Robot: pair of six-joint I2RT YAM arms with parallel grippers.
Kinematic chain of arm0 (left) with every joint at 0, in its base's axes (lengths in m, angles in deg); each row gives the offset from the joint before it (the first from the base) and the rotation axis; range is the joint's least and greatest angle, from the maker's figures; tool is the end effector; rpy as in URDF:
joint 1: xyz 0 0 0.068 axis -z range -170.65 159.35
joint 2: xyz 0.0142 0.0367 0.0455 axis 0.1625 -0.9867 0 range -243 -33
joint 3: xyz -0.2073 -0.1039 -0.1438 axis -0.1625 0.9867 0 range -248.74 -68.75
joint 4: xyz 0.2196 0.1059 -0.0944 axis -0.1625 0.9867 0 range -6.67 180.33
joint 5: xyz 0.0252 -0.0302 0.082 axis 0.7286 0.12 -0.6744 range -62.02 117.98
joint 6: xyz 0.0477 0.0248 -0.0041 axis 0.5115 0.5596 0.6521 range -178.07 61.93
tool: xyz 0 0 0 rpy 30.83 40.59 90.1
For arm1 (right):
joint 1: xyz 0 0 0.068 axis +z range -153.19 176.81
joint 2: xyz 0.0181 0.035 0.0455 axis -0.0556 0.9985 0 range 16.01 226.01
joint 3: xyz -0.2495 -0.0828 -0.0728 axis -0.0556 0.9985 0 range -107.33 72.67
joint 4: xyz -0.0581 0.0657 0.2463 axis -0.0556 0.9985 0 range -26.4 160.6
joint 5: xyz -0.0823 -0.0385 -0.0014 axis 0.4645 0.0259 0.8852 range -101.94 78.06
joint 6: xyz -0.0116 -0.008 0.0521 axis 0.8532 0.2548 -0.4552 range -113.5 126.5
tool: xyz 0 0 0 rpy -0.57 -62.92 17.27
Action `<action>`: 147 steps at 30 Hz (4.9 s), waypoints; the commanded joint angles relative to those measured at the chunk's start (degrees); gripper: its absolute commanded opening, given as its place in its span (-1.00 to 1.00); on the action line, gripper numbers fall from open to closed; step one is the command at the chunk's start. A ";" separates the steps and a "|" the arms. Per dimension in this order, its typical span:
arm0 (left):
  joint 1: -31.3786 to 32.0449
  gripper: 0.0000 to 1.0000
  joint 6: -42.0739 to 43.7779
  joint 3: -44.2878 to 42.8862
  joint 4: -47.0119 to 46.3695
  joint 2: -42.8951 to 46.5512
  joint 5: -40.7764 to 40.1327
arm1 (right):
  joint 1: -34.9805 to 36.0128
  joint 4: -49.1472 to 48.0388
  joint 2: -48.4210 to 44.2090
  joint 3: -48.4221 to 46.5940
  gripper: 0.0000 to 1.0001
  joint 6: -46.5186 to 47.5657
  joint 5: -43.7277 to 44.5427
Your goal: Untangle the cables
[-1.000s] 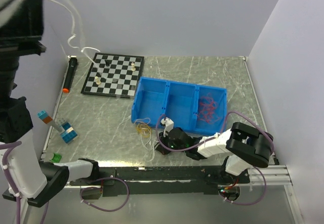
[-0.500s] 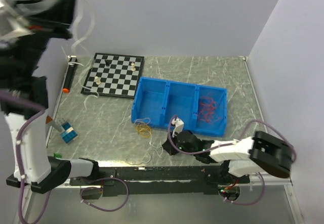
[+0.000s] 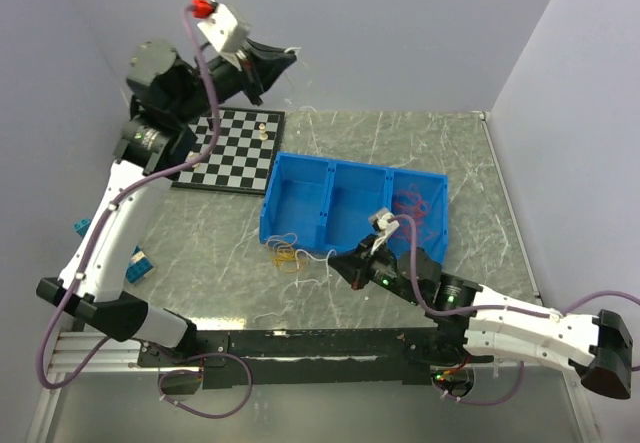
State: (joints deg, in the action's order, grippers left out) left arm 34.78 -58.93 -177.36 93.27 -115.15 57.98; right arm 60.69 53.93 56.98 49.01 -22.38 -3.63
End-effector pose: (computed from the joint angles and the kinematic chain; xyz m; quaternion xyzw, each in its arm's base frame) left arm 0.2425 -0.1350 0.5679 0.3256 0.5204 -0.3268 0.7186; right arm 0.0841 0.1601 0.2564 -0.1802 0.7303 0.4377 0.4925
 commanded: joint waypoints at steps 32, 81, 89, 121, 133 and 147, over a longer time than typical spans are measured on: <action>14.37 -0.99 9.91 -2.47 1.84 -6.79 -4.42 | 8.72 17.24 -16.63 11.53 -1.00 -13.83 7.42; 21.94 -0.99 13.96 0.17 -6.33 -13.12 -20.94 | 10.30 14.68 -17.07 14.43 -1.00 -15.15 9.35; 22.03 -0.99 13.17 -0.55 -7.82 -11.02 -24.28 | 10.30 14.33 -16.63 14.34 -1.00 -15.15 9.44; 22.21 -0.99 4.03 10.00 -4.75 -16.90 -26.30 | 10.30 13.89 -16.89 15.31 -1.00 -15.41 9.96; 21.94 -0.54 -2.90 8.51 3.77 -21.21 -27.98 | 10.39 13.10 -16.54 14.96 -1.00 -14.89 10.23; 18.44 0.90 5.15 -1.87 21.78 -21.40 -14.13 | 10.30 14.76 -15.75 11.19 -1.00 -12.43 10.23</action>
State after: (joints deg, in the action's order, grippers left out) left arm 56.00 -60.42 -175.70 107.93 -139.17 33.69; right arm 70.54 69.69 41.05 63.69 -36.96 5.62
